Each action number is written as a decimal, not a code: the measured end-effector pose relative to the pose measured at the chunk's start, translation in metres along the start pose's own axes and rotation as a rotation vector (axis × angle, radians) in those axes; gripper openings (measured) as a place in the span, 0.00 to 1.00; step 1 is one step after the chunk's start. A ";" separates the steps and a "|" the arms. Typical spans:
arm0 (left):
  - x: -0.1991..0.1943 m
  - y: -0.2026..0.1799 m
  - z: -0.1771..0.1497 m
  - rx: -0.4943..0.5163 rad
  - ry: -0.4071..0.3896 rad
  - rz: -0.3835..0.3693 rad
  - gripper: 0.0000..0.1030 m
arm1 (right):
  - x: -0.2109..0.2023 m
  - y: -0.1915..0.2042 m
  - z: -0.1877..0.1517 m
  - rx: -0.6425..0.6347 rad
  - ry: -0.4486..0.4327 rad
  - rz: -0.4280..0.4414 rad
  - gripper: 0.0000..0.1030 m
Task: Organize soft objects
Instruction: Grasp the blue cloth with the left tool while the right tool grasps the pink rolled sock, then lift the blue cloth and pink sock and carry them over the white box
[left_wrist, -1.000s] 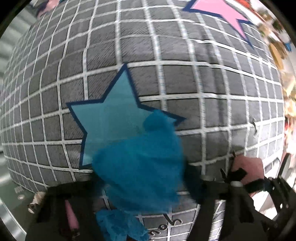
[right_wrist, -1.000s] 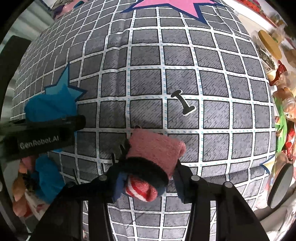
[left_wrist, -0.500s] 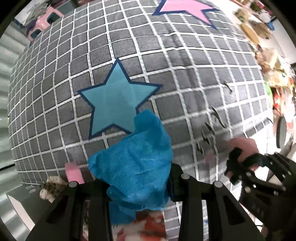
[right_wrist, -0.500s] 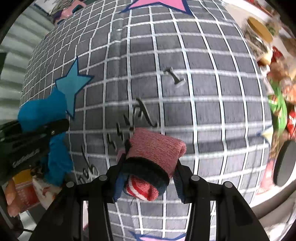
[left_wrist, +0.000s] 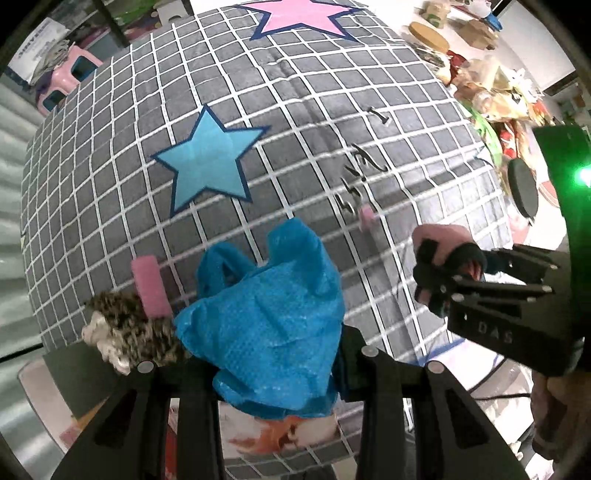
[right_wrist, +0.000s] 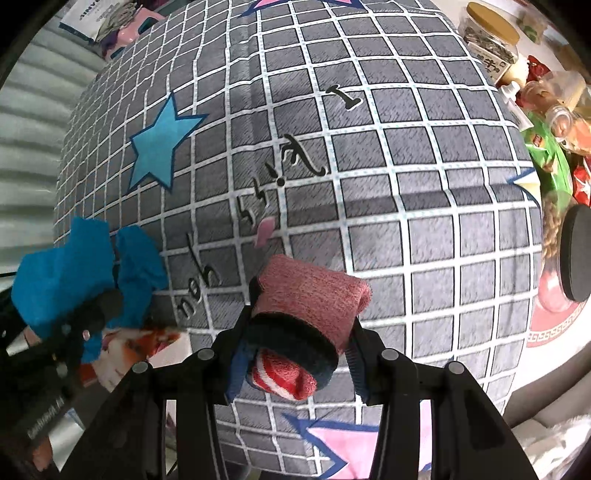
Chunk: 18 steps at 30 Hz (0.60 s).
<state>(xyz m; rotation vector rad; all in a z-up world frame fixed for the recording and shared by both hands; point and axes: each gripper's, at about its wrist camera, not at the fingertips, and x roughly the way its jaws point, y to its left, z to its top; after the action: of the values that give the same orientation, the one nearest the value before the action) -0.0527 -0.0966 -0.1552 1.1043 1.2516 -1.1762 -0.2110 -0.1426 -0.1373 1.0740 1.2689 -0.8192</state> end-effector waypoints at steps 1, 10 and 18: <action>-0.002 0.000 -0.006 0.007 0.001 -0.005 0.37 | -0.001 0.001 -0.005 0.001 0.000 0.000 0.46; -0.010 -0.001 -0.045 0.033 -0.009 -0.023 0.37 | -0.006 0.027 -0.058 0.003 0.008 -0.012 0.46; -0.026 0.009 -0.089 0.046 -0.040 -0.034 0.37 | -0.016 0.062 -0.092 -0.024 0.003 -0.022 0.46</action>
<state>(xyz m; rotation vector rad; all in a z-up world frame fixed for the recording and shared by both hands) -0.0512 -0.0064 -0.1316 1.0915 1.2221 -1.2525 -0.1863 -0.0370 -0.1078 1.0444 1.2920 -0.8177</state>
